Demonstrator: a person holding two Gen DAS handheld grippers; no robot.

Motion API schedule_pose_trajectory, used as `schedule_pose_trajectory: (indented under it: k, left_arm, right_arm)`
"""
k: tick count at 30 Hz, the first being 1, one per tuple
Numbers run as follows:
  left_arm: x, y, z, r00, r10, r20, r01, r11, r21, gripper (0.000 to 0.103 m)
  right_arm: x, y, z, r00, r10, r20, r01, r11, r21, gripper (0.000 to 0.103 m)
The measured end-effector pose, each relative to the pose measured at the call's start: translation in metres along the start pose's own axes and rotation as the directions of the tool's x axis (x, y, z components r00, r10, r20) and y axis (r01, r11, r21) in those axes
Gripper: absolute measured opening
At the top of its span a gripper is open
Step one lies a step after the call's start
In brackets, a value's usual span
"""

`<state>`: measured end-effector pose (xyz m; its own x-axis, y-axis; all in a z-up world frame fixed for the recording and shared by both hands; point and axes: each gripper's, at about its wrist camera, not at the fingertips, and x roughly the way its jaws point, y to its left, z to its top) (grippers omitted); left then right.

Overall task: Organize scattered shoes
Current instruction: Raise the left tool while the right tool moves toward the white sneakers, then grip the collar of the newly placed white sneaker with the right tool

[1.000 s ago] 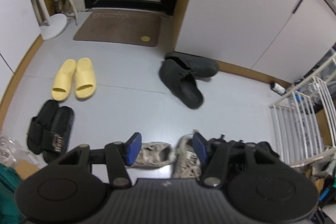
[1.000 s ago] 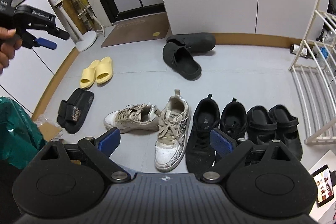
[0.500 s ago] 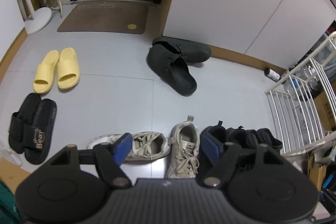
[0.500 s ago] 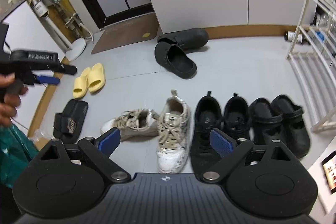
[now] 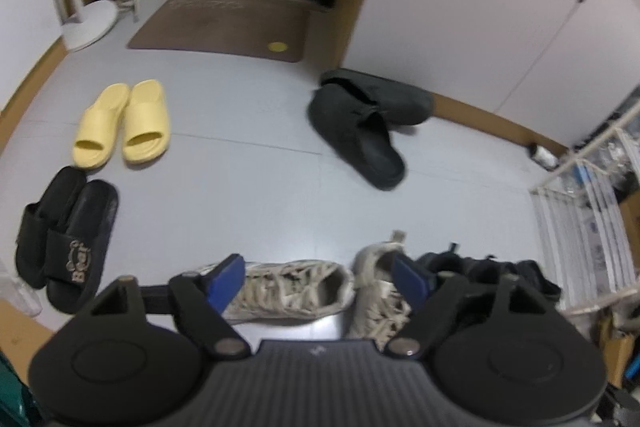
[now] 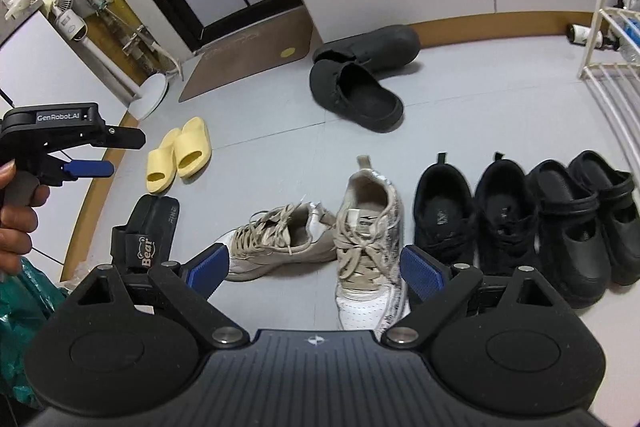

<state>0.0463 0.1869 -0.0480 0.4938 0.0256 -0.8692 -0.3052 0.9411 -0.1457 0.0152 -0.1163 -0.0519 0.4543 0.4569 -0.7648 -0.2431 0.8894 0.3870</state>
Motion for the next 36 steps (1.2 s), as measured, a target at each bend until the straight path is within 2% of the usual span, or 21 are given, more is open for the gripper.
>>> schedule_pose_trajectory:
  k: [5, 11, 15, 19, 26, 31, 36]
  left_arm:
    - [0.009, -0.001, 0.002, 1.0, -0.001, -0.008, 0.001, 1.0, 0.013, 0.085]
    - [0.019, 0.007, 0.005, 0.999, 0.026, -0.038, -0.025, 0.999, 0.026, 0.085]
    - [0.018, 0.02, 0.009, 0.999, -0.001, -0.052, -0.002, 0.999, -0.052, 0.085]
    - [0.015, 0.026, 0.013, 0.999, 0.033, -0.039, -0.035, 0.998, -0.054, 0.085]
    - [0.02, 0.033, 0.024, 0.997, 0.074, -0.026, -0.076, 0.994, -0.076, 0.085]
    - [0.031, 0.027, 0.027, 0.998, 0.034, -0.05, -0.04, 0.991, -0.128, 0.085]
    - [0.035, 0.016, 0.029, 0.998, 0.047, -0.049, -0.05, 0.996, -0.072, 0.085]
  right_arm:
    - [0.027, -0.003, -0.009, 0.999, 0.034, 0.022, -0.034, 0.999, 0.005, 0.095]
    - [0.07, -0.005, -0.012, 0.999, 0.041, -0.004, -0.041, 0.999, -0.026, 0.095]
    - [0.099, -0.008, -0.02, 0.999, 0.021, 0.037, -0.021, 1.0, 0.018, 0.095]
    - [0.134, -0.006, -0.029, 0.999, 0.03, 0.043, -0.031, 0.999, 0.044, 0.095]
    - [0.179, 0.008, -0.051, 0.99, 0.144, 0.003, -0.143, 0.981, 0.13, 0.095]
    - [0.219, 0.024, -0.064, 0.986, 0.166, -0.012, -0.163, 0.977, 0.135, 0.094]
    - [0.246, 0.029, -0.072, 0.985, 0.169, 0.023, -0.171, 0.969, 0.18, 0.094]
